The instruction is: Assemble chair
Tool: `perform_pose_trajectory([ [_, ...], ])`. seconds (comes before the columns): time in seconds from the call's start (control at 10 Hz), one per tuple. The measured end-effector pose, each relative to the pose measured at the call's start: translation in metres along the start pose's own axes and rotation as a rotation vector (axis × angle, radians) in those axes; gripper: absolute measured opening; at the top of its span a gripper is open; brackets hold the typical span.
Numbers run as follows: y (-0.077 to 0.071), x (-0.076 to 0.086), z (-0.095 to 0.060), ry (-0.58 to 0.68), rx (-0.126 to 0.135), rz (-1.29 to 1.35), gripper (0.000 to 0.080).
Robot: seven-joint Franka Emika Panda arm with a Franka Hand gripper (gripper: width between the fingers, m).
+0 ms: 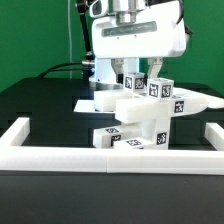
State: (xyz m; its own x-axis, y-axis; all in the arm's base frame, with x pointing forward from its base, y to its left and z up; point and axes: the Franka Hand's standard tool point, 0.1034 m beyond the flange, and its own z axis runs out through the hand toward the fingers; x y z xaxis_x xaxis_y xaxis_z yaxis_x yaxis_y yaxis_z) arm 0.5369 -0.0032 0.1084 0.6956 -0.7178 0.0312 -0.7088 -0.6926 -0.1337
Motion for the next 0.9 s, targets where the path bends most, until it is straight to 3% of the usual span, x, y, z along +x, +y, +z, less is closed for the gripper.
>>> perform_pose_trajectory([
  [0.9, 0.0001, -0.0047, 0.0007, -0.016, -0.010, -0.856, 0.0648],
])
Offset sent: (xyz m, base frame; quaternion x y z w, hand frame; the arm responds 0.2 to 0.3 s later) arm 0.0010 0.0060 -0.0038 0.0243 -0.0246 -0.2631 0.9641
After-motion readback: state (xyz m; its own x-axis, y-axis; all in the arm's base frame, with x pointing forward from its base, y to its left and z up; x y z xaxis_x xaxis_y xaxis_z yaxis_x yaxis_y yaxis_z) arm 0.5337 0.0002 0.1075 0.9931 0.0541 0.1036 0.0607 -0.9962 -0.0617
